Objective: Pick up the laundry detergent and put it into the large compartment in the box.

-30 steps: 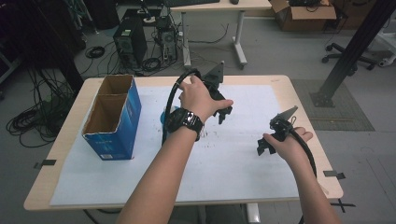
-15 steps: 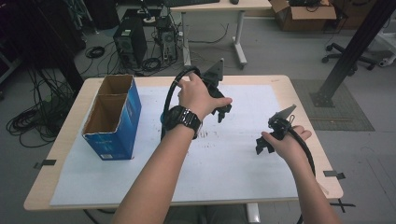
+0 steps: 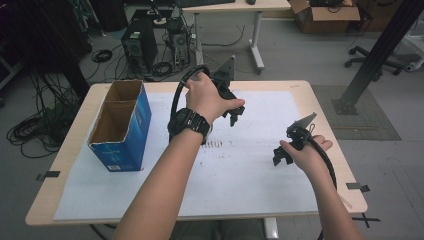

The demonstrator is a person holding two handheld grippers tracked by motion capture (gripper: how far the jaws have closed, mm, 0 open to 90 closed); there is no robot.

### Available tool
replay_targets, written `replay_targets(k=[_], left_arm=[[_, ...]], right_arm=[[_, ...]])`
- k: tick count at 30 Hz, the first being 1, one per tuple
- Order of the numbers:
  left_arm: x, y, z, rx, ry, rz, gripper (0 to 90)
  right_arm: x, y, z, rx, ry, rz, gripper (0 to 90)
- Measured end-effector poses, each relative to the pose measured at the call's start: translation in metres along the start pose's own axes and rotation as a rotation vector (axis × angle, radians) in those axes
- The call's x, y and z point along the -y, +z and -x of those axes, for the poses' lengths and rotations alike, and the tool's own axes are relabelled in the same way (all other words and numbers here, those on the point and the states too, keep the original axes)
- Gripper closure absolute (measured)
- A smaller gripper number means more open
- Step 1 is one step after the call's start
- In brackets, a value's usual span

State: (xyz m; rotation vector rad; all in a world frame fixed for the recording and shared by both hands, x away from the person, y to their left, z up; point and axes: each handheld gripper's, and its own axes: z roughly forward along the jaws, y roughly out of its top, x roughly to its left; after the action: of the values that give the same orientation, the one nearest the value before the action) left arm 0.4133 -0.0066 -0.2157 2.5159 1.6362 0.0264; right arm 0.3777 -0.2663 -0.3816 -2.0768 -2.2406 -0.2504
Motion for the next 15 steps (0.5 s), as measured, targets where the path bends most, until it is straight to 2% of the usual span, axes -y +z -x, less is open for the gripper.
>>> replay_targets(k=[6,15], left_arm=[[0.002,-0.005,-0.008,-0.004,-0.010,0.005,4.0],[0.005,-0.015,-0.028,-0.012,-0.019,0.008,4.0]], right_arm=[[0.000,-0.001,0.001,-0.002,-0.004,0.001,4.1],[0.000,0.000,0.002,-0.002,0.001,0.001,4.1]])
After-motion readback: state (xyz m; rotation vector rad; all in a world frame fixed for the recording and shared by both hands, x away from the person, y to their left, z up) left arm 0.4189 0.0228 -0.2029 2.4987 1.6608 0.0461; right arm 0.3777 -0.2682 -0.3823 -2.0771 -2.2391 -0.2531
